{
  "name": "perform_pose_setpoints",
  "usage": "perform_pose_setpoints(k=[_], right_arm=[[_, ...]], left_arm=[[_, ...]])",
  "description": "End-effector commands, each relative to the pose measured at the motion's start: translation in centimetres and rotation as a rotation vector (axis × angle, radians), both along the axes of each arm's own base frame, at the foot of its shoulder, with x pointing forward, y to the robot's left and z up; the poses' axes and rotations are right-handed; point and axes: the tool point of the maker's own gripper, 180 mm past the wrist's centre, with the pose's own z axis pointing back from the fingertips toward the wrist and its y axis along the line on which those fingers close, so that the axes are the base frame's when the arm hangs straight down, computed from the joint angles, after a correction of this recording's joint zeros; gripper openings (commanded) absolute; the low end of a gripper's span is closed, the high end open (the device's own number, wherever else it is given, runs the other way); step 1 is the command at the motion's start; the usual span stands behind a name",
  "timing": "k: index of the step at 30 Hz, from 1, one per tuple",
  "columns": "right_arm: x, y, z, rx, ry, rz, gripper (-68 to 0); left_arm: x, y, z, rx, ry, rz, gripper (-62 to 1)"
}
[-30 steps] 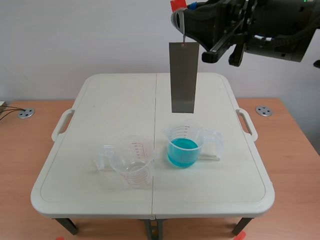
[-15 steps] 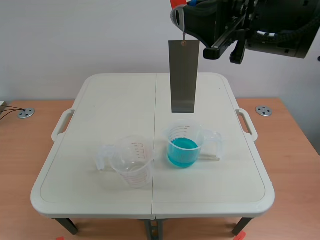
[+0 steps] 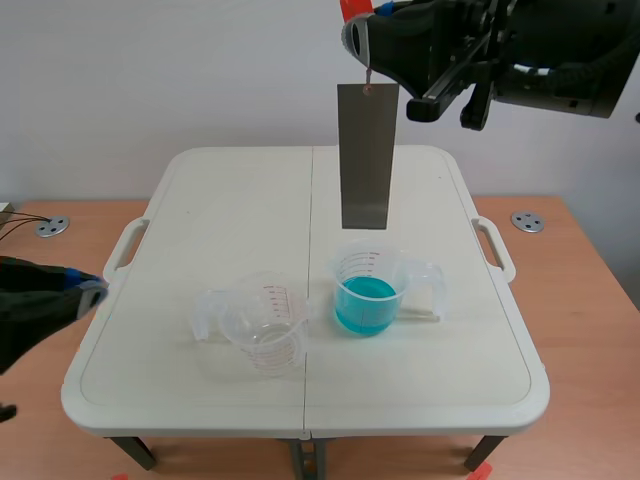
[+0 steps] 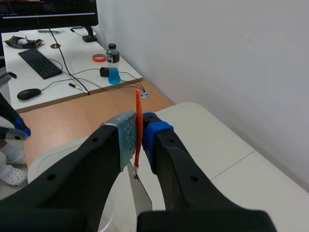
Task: Hold the metal plate by the orange handle, dip it into the blue solution, take it out and point at it, then put the plate back in the beaker on the left.
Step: 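Raise the plate and point at it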
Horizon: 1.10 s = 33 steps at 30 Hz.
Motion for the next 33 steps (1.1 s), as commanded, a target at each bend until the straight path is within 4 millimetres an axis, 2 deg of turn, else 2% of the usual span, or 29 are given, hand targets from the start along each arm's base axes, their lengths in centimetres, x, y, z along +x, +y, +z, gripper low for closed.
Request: perform_pose_setpoints(k=[1,6,15,24,33], right_arm=[[-0.1,-0.1,1.5,0.028,-0.041,0.012,-66.2],[-0.1,-0.1,1.5,0.028,-0.041,0.012,-66.2],[-0.1,-0.1,1.5,0.027,-0.041,0.012,-66.2],[-0.1,-0.1,1.5,0.027,-0.041,0.012,-66.2],[-0.1,-0.1,1.5,0.027,-0.040,0.011,-66.2]], left_arm=[[0.4,-1.4,0.5,-0.034,-0.013,-0.028,-59.4],[1.8,-5.6,1.0,-0.089,-0.039,-0.122,-59.4],[3.7,-11.2,-0.6,-0.074,-0.049,-0.220,-59.4],[6.9,-13.5,-1.4,-0.068,-0.099,-0.154,-59.4],[8.3,-14.7,0.3,-0.121,-0.160,-0.113,-59.4]])
